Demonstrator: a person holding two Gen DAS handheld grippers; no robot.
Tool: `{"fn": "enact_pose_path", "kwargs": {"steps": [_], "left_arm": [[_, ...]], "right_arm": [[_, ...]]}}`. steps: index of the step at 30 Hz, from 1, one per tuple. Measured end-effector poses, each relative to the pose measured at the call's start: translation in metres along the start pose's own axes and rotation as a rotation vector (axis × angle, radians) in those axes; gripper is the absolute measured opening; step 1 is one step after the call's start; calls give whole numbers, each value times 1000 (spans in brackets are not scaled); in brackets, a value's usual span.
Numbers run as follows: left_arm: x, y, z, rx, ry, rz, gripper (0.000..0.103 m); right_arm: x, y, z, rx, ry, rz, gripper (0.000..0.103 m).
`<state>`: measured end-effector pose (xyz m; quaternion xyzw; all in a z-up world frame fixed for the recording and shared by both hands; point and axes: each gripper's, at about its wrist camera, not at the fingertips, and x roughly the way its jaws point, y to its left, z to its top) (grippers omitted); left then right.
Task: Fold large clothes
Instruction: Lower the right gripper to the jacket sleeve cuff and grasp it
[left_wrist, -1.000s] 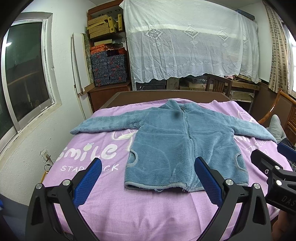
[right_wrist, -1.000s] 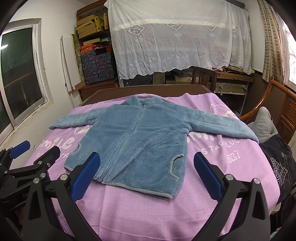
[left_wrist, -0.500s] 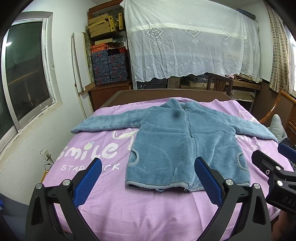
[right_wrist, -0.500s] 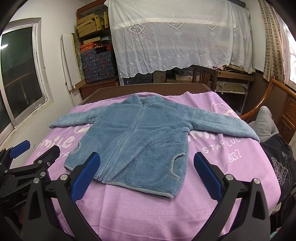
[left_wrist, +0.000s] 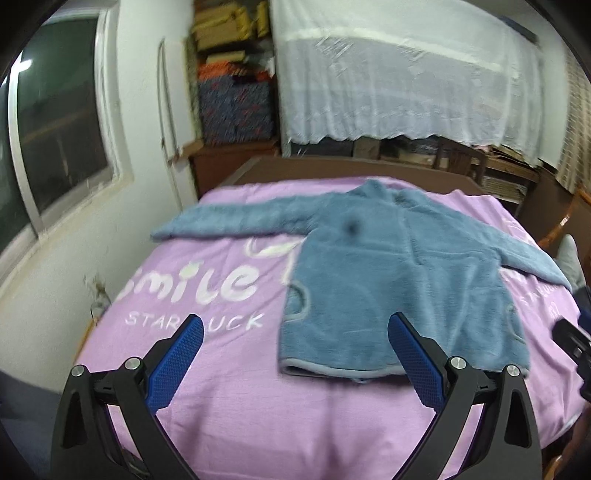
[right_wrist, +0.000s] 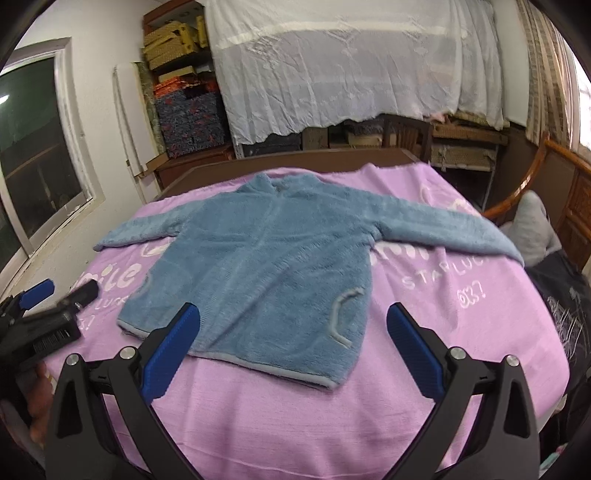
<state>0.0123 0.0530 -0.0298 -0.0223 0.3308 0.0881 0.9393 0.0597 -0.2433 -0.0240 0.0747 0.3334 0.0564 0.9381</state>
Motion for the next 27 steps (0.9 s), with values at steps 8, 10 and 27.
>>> {"fn": "enact_pose_path", "kwargs": {"steps": [8, 10, 27], "left_arm": [[59, 33, 5, -72, 166, -90, 100], [72, 29, 2, -63, 205, -116, 99], [82, 10, -15, -14, 291, -218, 13]], "right_arm": [[47, -53, -11, 131, 162, 65, 72], [56, -57, -14, 135, 185, 57, 69], [53, -82, -21, 143, 240, 81, 11]]}}
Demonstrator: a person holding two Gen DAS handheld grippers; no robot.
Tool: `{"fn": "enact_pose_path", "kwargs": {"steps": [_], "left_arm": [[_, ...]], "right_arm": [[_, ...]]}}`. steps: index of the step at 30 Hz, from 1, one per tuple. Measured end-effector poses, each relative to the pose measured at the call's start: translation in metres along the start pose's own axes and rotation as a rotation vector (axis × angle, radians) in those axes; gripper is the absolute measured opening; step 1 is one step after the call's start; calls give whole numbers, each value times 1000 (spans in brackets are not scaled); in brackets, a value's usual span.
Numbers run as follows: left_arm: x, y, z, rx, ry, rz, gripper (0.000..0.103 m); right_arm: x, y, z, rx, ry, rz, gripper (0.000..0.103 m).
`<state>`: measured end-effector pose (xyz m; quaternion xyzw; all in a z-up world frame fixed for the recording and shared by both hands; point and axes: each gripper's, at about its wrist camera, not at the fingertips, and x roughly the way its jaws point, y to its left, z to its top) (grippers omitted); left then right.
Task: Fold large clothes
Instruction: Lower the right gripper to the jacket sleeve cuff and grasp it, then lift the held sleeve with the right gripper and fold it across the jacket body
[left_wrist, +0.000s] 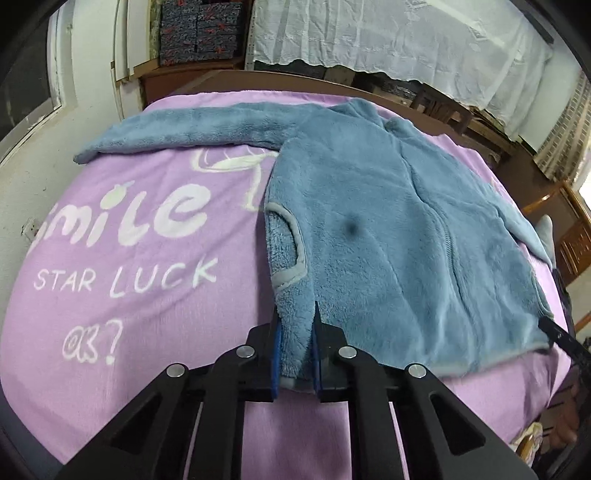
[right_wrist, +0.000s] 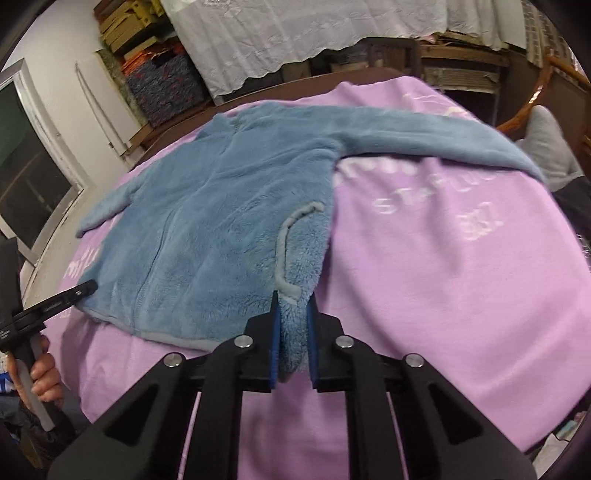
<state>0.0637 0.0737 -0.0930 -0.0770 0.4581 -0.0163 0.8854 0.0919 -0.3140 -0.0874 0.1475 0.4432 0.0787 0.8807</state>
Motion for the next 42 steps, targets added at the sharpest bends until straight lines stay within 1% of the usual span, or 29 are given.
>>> {"fn": "enact_pose_path", "kwargs": {"steps": [2, 3, 4, 6, 7, 8, 9, 10, 11, 12, 15, 18, 21, 22, 23, 24, 26, 27, 29, 30, 32, 33, 34, 35, 36, 37, 39, 41, 42], "left_arm": [[2, -5, -6, 23, 7, 26, 13], [4, -7, -7, 30, 6, 35, 13], [4, -7, -6, 33, 6, 37, 13], [0, -5, -5, 36, 10, 37, 18], [-5, -4, -3, 39, 4, 39, 21], [-11, -2, -2, 42, -15, 50, 27], [-19, -1, 1, 48, -45, 83, 33], [-24, -1, 4, 51, -70, 108, 44], [-30, -2, 8, 57, -97, 131, 48], [-33, -4, 14, 71, -115, 142, 48], [-30, -21, 41, 117, -119, 111, 48], [-14, -46, 68, 162, -127, 90, 49], [10, -65, 93, 176, -98, 53, 54], [21, -70, 103, 171, -80, 32, 59], [31, -74, 110, 167, -63, 22, 62], [40, -77, 117, 164, -49, 23, 63], [62, -83, 129, 170, -15, 24, 67], [76, -86, 135, 174, 6, 32, 68], [94, -85, 140, 180, 43, 42, 68], [106, -85, 142, 186, 66, 53, 68], [124, -81, 143, 189, 100, 79, 69], [132, -78, 143, 184, 112, 88, 73], [135, -74, 143, 176, 100, 86, 80], [135, -73, 143, 176, 88, 89, 83], [136, -72, 142, 180, 87, 92, 84], [136, -74, 142, 189, 83, 103, 87], [137, -75, 143, 197, 89, 118, 88], [135, -78, 146, 209, 111, 131, 88], [132, -79, 149, 212, 112, 135, 88]], "right_arm": [[7, -9, -6, 15, 52, 25, 11], [12, -8, -9, 2, 63, 13, 11], [14, -7, -11, -13, 59, -7, 12], [10, -3, -10, -34, 46, -22, 16], [7, -3, -8, -34, 36, -27, 19], [0, -6, -5, -28, 15, -38, 24], [-5, -9, -4, -23, -2, -51, 28], [-12, -11, 0, -16, -29, -71, 31], [-17, -13, 5, -11, -52, -89, 31], [-21, -13, 9, -11, -63, -94, 31], [-19, -1, 32, -46, -78, -66, 31], [-1, 25, 61, -108, -79, -22, 30], [28, 46, 85, -132, -54, 11, 30], [40, 51, 94, -129, -31, 34, 30], [50, 53, 102, -119, -16, 51, 30], [64, 54, 113, -104, 3, 64, 30], [83, 53, 127, -92, 26, 68, 31], [92, 51, 132, -80, 35, 77, 32], [112, 48, 142, -43, 66, 125, 43], [123, 42, 147, -19, 86, 154, 43], [136, 33, 151, 13, 108, 173, 47], [142, 27, 152, 33, 119, 177, 47], [144, 16, 153, 68, 111, 235, 48], [144, 7, 154, 99, 108, 272, 48], [143, -5, 156, 146, 116, 310, 48], [140, -15, 157, 180, 105, 312, 48], [133, -34, 157, 236, 64, 267, 45], [125, -62, 155, 335, 46, 281, 31], [122, -74, 153, 384, 38, 296, 27]]}}
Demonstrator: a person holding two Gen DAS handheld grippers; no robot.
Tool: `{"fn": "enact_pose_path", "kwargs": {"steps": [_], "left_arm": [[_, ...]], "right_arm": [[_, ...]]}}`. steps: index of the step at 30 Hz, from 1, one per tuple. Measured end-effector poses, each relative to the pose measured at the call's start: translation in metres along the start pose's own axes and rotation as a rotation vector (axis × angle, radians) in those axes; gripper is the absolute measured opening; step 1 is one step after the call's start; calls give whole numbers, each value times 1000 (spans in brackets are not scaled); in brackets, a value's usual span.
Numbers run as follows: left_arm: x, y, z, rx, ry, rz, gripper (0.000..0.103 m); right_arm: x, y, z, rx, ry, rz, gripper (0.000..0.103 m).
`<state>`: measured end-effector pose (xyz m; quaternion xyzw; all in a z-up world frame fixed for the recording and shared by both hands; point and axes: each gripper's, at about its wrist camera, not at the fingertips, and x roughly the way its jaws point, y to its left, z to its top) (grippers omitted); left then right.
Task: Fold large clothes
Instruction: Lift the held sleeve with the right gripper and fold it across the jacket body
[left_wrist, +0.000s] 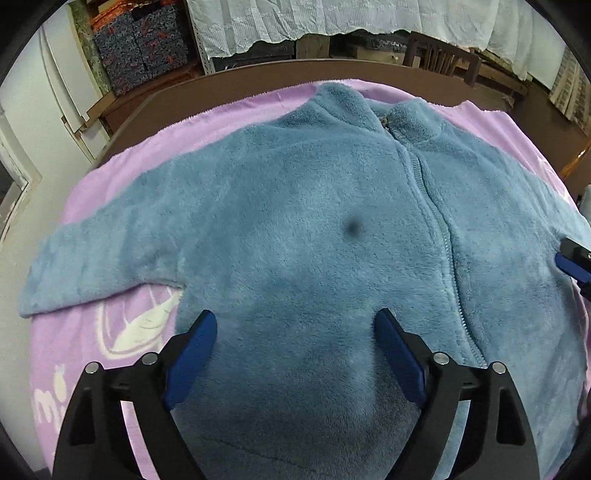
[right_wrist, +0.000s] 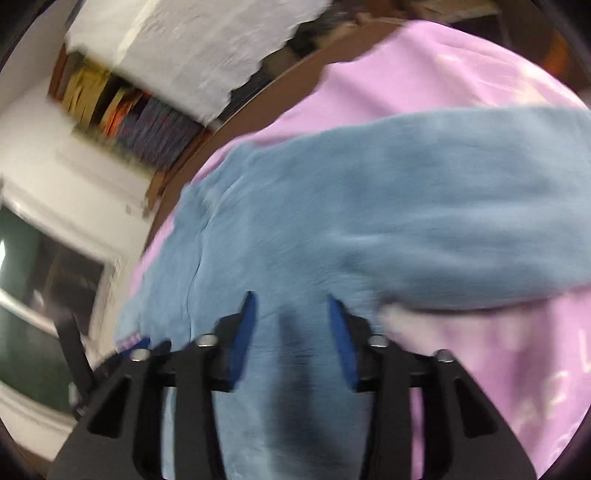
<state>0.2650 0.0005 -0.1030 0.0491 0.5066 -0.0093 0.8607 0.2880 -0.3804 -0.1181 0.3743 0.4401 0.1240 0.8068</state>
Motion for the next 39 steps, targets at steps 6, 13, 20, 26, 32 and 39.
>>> {"fn": "enact_pose_path", "kwargs": {"steps": [6, 13, 20, 26, 32, 39], "left_arm": [[-21, -2, 26, 27, -89, 48, 92], [25, 14, 27, -42, -46, 22, 94], [22, 5, 18, 5, -111, 106, 100], [26, 14, 19, -40, -91, 63, 100], [25, 14, 16, -39, -91, 62, 100], [16, 41, 21, -103, -84, 54, 100]], "right_arm": [[-80, -51, -4, 153, -233, -63, 40], [-139, -96, -21, 274, -359, -205, 45], [-132, -121, -18, 381, -396, -232, 43], [-123, -127, 3, 427, -443, -199, 43], [-121, -133, 12, 420, -493, -211, 23], [-121, -116, 16, 317, -509, -305, 9]]}}
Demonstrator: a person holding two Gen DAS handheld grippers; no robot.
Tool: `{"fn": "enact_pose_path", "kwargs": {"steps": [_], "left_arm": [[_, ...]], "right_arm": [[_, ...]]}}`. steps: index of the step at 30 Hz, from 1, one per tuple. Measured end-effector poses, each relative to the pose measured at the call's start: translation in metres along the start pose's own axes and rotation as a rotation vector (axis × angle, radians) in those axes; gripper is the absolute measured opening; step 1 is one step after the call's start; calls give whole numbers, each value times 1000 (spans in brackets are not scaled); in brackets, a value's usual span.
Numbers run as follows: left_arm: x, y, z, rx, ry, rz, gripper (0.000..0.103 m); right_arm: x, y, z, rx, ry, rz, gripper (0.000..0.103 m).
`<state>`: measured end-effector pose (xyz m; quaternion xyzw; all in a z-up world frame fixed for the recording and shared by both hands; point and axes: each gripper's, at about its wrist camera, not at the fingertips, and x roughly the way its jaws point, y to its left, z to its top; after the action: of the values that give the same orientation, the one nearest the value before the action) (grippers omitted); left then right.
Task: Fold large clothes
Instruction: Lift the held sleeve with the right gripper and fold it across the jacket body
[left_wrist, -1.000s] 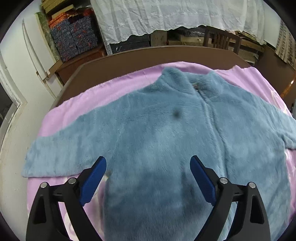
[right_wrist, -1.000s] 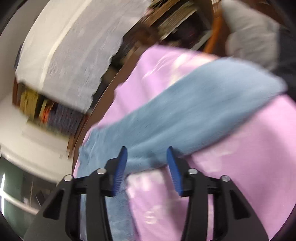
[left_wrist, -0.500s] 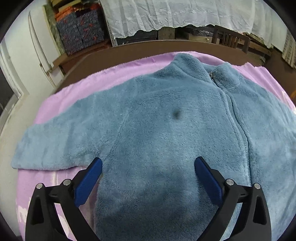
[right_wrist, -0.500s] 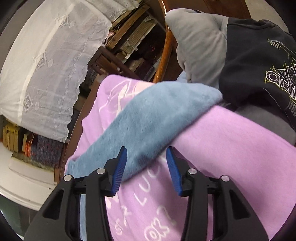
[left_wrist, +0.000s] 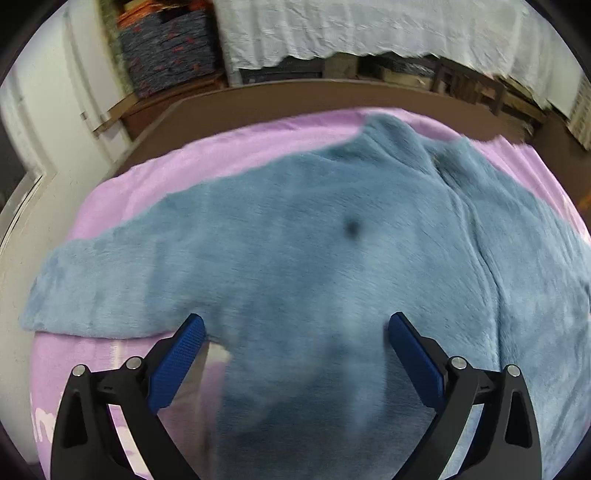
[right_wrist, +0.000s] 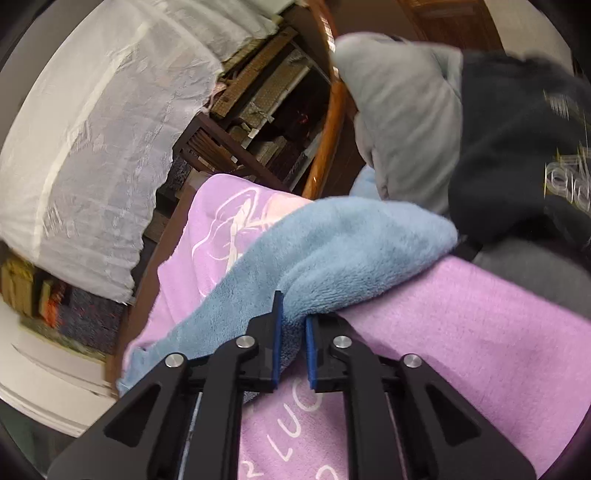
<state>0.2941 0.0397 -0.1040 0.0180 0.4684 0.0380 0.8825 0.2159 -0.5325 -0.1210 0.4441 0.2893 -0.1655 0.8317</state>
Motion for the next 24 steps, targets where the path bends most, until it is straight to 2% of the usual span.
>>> {"fn": "enact_pose_path", "kwargs": {"steps": [4, 6, 12, 19, 24], "left_arm": [[0, 24, 7, -79, -2, 31, 100], [3, 34, 10, -118, 18, 18, 100], [4, 41, 10, -137, 33, -1, 100], [-2, 38, 10, -117, 23, -7, 100], [-3, 38, 11, -113, 17, -10, 100]], "right_arm": [[-12, 49, -8, -162, -36, 7, 8], [-14, 74, -15, -221, -29, 27, 8], [-10, 160, -58, -413, 21, 92, 8], [12, 246, -142, -633, 152, 147, 9], [41, 269, -198, -742, 313, 137, 11]]}}
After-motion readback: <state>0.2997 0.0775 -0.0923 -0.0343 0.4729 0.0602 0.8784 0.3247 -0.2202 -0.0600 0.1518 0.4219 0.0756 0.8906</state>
